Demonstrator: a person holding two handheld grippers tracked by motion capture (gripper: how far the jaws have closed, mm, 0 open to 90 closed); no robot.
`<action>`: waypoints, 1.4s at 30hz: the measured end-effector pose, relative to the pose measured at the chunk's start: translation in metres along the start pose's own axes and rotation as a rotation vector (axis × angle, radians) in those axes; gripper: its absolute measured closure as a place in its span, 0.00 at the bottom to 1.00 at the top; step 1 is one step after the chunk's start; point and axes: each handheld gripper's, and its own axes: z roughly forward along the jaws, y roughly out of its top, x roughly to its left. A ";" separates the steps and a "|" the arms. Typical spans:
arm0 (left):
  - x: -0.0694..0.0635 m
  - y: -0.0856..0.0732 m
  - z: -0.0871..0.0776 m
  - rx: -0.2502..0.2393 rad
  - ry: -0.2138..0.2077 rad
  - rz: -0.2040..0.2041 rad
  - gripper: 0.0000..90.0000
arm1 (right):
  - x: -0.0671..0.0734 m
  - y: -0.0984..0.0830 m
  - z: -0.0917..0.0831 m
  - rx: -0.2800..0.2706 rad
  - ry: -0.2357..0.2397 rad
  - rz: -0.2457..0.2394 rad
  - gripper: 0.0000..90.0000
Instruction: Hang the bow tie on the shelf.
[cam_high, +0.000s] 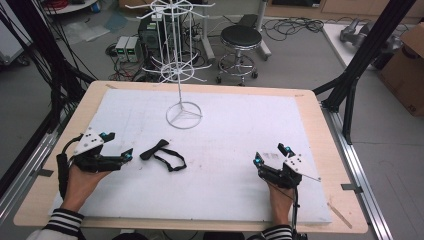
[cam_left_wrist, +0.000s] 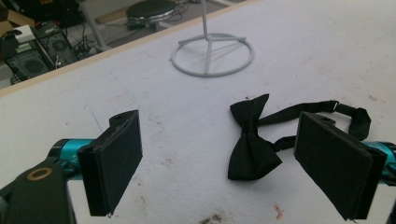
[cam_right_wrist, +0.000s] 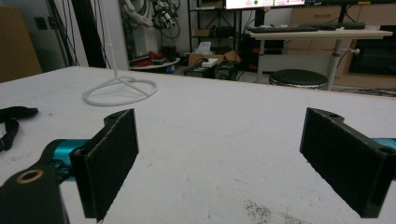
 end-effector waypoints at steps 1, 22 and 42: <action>-0.001 0.003 0.002 0.017 -0.001 0.006 0.18 | 0.000 0.000 0.000 0.000 0.000 0.000 0.12; -0.019 0.020 0.041 0.271 -0.069 0.102 0.22 | -0.001 0.000 -0.001 0.001 0.004 0.010 0.12; -0.029 0.015 0.076 0.494 -0.117 0.077 0.30 | -0.001 0.000 -0.001 -0.003 0.002 0.015 0.12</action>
